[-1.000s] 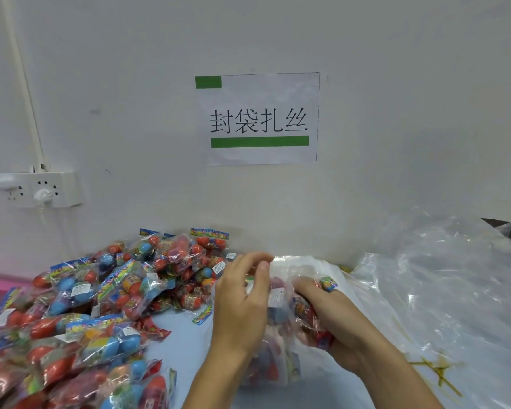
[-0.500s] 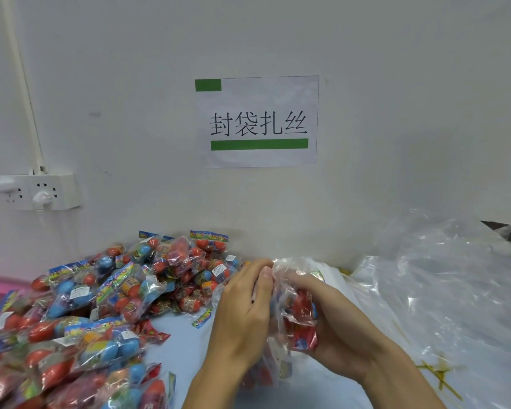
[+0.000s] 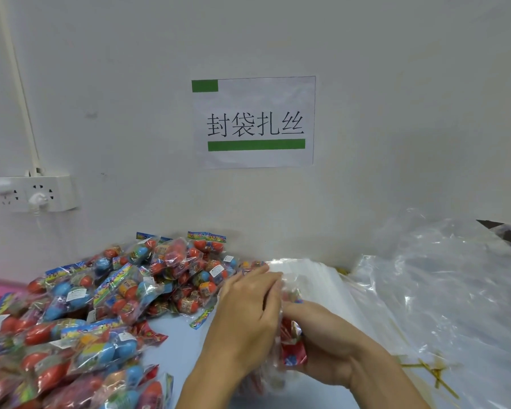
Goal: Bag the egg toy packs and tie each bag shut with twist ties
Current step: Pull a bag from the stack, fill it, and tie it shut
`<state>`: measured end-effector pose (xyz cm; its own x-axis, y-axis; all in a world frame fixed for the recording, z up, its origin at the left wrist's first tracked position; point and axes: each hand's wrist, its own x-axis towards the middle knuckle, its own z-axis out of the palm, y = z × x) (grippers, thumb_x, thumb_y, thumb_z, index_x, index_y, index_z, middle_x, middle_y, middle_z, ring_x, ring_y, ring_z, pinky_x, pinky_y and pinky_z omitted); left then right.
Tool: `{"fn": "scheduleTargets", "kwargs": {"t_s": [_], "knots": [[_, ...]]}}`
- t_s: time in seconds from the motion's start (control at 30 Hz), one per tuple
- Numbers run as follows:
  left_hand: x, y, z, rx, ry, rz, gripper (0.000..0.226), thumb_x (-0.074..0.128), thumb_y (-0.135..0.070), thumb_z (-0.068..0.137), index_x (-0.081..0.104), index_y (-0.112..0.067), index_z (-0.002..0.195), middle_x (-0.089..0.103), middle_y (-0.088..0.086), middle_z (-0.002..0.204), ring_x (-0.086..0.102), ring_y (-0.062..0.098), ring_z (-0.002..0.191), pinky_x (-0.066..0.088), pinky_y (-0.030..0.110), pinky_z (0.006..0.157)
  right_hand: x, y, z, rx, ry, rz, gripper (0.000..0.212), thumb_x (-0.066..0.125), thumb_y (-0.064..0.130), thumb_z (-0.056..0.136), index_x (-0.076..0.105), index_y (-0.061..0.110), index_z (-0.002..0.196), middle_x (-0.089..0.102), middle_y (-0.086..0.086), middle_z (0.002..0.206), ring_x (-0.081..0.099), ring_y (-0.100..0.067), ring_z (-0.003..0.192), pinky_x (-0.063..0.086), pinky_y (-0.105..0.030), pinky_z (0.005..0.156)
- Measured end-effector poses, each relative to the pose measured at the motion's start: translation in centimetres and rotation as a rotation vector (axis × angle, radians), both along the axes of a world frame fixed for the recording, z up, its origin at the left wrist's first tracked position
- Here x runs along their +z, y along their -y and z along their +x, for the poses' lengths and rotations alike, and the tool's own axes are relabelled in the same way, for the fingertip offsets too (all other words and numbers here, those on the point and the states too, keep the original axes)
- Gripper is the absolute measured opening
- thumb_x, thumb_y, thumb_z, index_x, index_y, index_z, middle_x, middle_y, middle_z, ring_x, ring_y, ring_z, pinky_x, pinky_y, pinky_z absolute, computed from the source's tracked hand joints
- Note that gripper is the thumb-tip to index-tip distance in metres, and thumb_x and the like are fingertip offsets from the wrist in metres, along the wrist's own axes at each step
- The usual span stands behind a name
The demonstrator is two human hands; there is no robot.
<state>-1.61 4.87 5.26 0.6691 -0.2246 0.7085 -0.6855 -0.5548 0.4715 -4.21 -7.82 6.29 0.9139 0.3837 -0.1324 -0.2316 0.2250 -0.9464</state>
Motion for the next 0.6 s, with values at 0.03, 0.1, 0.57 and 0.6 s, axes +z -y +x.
{"fn": "scheduleTargets", "kwargs": {"t_s": [0.03,0.1,0.57,0.6], "knots": [[0.1,0.2,-0.2,-0.015,0.007,-0.016,0.035,0.040,-0.026,0.094,0.074,-0.015,0.099,0.071,-0.007,0.103,0.059,0.004,0.105,0.041,0.028,0.102,0.0,0.0,0.0,0.001,0.006,-0.025,0.039,0.052,0.020,0.102,0.077,0.021,0.072,0.064,-0.003,0.067,0.064,-0.013,0.057,0.048,-0.025,0.049],[0.4,0.5,-0.6,-0.064,0.013,-0.087,0.034,0.042,-0.023,0.094,0.074,-0.013,0.099,0.072,-0.008,0.099,0.060,0.001,0.098,0.044,0.020,0.095,-0.1,0.0,0.0,-0.010,0.007,-0.104,0.044,0.051,0.019,0.101,0.075,0.024,0.065,0.061,-0.001,0.065,0.060,-0.012,0.056,0.046,-0.024,0.052],[-0.8,-6.0,1.8,0.288,-0.868,-0.088,0.026,0.049,-0.008,0.092,0.053,-0.023,0.113,0.056,0.005,0.119,0.048,0.010,0.069,0.038,0.024,0.053,-0.1,0.6,0.5,-0.047,-0.057,-0.050,0.019,0.074,0.021,0.087,0.079,0.014,0.104,0.073,-0.012,0.100,0.067,-0.027,0.081,0.055,-0.030,0.060],[-0.7,-6.0,1.6,0.261,-0.923,-0.046,0.029,0.051,-0.012,0.092,0.051,-0.025,0.118,0.055,0.005,0.116,0.047,0.010,0.067,0.039,0.023,0.052,-0.2,0.8,0.5,-0.056,-0.057,-0.041,0.017,0.068,0.013,0.087,0.081,0.013,0.098,0.071,-0.014,0.097,0.066,-0.027,0.076,0.055,-0.029,0.057]]}}
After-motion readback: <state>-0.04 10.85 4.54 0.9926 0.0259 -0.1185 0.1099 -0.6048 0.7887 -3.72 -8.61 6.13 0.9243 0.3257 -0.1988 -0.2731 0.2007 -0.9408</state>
